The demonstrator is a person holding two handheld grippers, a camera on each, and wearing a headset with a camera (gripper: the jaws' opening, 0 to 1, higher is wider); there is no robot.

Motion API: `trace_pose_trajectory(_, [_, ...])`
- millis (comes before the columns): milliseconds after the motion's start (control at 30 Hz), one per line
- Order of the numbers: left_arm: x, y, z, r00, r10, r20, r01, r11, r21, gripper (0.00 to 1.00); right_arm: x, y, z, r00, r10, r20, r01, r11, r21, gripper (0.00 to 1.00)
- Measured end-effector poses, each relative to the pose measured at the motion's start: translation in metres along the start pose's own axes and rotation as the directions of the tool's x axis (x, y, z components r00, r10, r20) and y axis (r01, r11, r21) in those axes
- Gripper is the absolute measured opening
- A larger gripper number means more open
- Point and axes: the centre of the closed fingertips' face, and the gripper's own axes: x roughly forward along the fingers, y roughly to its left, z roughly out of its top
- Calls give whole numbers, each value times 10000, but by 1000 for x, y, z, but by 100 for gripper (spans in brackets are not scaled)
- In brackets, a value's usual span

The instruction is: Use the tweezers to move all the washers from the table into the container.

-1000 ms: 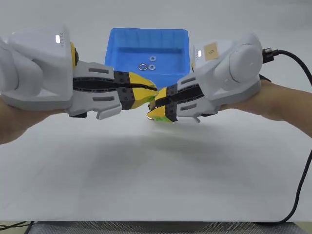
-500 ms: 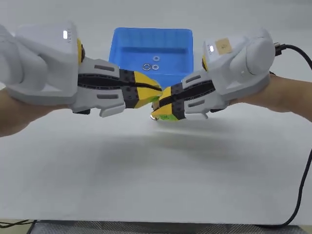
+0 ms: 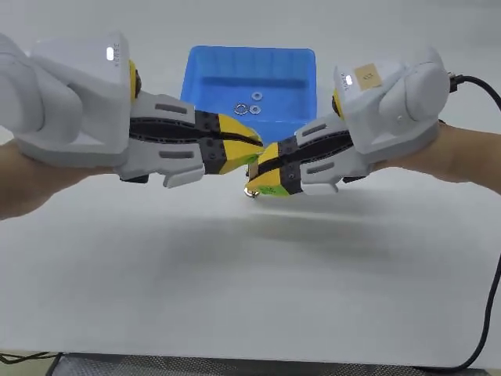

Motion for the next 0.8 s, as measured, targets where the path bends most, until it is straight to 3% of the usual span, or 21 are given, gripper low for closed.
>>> trace_pose_trajectory(333, [-11, 2, 8, 9994, 293, 186, -292, 9996, -57, 17, -9, -7, 12, 9983, -534, 223, 521, 9971, 550, 8])
trace_pose_trajectory(533, [-18, 0, 8, 9988, 463, 142, -463, 9989, 53, 18, -15, -10, 12, 9975, -700, 62, 696, 9963, 514, 8])
trace_pose_trajectory(800, [-31, 0, 15, 9942, 1012, 376, -1015, 9948, 72, 23, -23, -10, 27, 9970, -772, -21, 772, 9967, 231, 8])
